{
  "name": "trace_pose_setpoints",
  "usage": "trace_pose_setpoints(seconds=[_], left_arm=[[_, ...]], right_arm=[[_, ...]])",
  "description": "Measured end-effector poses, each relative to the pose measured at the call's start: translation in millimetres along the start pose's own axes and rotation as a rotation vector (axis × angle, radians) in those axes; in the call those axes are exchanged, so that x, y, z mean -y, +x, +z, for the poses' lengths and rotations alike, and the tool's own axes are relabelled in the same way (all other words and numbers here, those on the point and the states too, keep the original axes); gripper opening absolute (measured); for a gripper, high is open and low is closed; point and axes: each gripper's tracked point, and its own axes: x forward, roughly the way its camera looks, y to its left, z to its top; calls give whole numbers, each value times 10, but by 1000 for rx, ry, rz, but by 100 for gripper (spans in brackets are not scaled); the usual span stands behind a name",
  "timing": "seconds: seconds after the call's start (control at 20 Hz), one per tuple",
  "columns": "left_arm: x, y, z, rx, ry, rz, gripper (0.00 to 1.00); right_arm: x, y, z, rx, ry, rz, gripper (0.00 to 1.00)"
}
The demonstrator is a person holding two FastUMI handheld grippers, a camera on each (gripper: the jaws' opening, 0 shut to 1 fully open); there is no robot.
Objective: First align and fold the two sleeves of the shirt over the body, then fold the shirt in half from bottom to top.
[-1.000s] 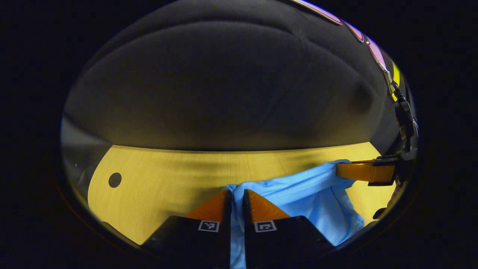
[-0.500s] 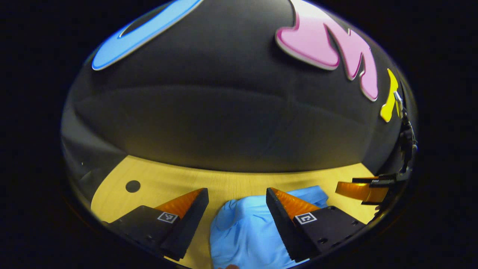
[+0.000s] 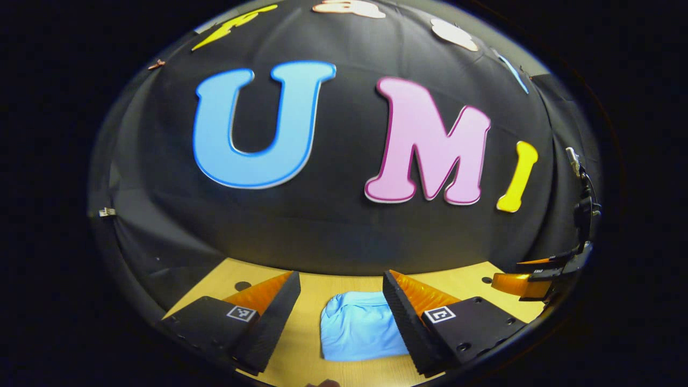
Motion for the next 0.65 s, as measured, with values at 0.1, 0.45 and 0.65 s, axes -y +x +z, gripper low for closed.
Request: trace_pose_setpoints(seconds=[0.1,0.45,0.65], left_arm=[[-95,-491,92,19,-11,41,97],[-212,-1814,136,56,-68,87,97],[-205,-2416,47,44,-94,103,97]], right_arm=[[14,-377,143,40,34,-1,98],[-31,-1620,180,140,16,3,98],[-75,-2320,190,240,56,37,98]])
